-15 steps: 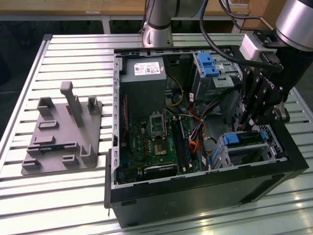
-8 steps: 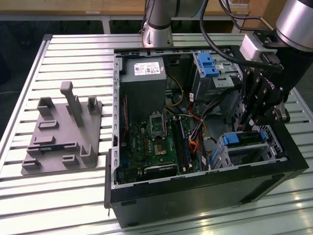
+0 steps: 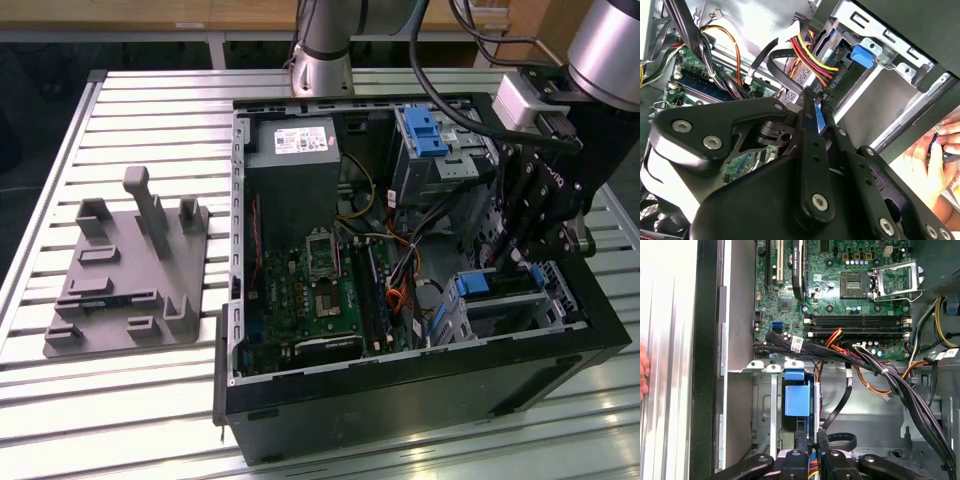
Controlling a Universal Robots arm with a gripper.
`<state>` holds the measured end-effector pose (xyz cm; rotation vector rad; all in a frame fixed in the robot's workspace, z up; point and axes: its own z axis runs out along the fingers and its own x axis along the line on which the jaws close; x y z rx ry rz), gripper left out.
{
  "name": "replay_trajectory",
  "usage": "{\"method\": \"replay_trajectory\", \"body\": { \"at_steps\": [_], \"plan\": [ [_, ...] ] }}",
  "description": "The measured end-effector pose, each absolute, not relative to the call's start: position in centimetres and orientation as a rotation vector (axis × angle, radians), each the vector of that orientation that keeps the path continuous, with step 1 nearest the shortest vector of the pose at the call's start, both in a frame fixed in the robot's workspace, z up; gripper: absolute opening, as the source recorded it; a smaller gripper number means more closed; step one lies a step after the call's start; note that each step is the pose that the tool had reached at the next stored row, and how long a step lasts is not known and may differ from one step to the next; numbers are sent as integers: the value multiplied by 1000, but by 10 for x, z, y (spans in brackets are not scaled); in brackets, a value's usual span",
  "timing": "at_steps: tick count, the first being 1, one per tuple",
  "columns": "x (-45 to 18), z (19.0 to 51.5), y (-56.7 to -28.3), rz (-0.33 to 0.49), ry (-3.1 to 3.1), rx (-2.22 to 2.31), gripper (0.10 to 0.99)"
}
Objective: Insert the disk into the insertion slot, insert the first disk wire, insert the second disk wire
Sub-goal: 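Insert the second disk wire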
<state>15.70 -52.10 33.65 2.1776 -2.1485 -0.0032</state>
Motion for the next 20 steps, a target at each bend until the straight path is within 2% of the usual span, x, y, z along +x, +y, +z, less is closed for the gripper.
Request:
{"method": "replay_trajectory", "body": {
  "at_steps": [20],
  "plan": [
    [158,332,-523,-3,-2150,2176,196]
  ]
}}
